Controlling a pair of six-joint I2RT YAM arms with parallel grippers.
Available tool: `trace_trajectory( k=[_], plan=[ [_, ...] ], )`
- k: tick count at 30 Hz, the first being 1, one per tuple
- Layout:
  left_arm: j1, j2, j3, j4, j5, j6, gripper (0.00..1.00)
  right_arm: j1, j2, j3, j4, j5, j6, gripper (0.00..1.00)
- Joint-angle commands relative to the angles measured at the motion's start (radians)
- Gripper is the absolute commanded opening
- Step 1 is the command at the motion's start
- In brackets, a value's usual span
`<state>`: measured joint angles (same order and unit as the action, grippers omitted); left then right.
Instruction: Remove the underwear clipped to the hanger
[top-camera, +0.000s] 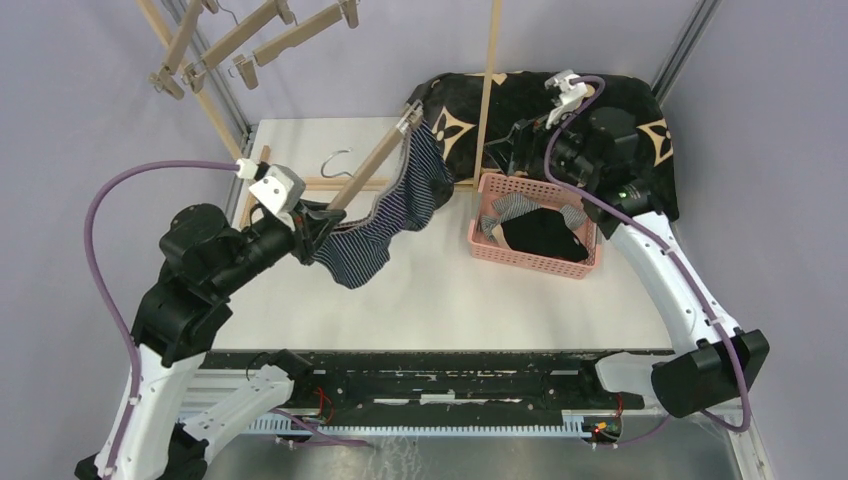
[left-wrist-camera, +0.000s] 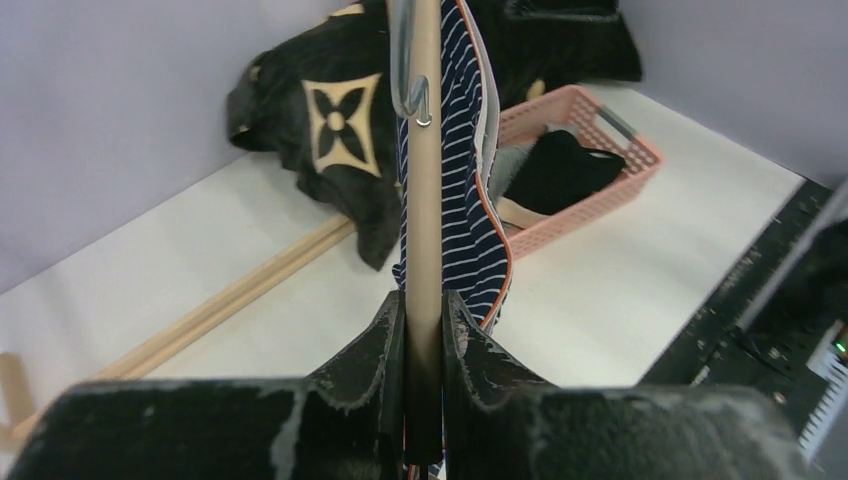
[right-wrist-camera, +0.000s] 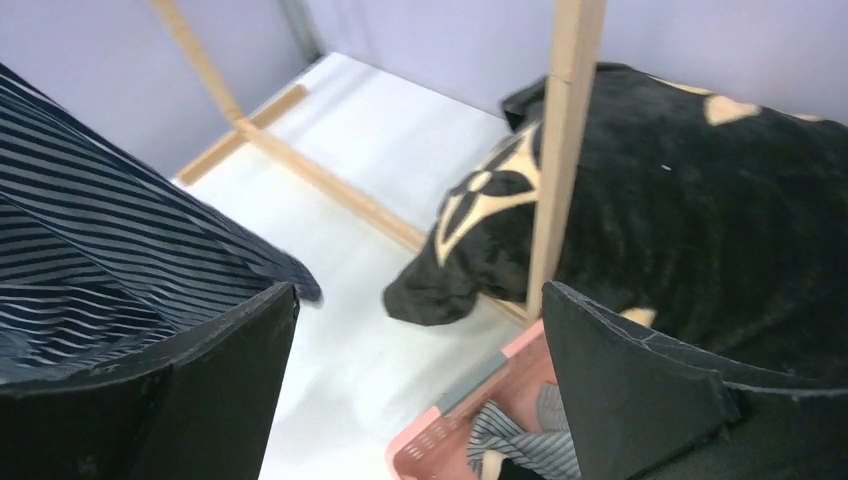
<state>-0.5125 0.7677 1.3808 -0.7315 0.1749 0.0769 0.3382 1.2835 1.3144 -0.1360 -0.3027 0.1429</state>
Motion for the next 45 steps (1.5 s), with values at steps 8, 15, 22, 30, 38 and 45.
trace_trajectory(
  k=[8,15,22,30,38,45],
  plan=[
    [-0.001,0.140,-0.124,0.150,0.376,0.030,0.03,-0.085,-0.119,-0.012,0.174,-0.609,0.113,1.00],
    [-0.001,0.131,-0.159,0.244,0.489,0.007,0.03,-0.084,-0.105,-0.022,0.257,-0.655,0.194,1.00],
    [-0.002,0.118,-0.172,0.282,0.497,-0.021,0.03,-0.085,-0.067,-0.079,0.383,-0.716,0.275,1.00],
    [-0.002,0.146,-0.174,0.287,0.459,-0.035,0.03,-0.085,-0.014,-0.073,0.468,-0.751,0.370,0.89],
    [-0.002,0.150,-0.183,0.306,0.441,-0.054,0.03,-0.083,0.024,-0.094,0.627,-0.792,0.507,0.47],
    [-0.001,0.133,-0.180,0.314,0.422,-0.065,0.03,-0.083,0.018,-0.100,0.604,-0.777,0.497,0.01]
  ],
)
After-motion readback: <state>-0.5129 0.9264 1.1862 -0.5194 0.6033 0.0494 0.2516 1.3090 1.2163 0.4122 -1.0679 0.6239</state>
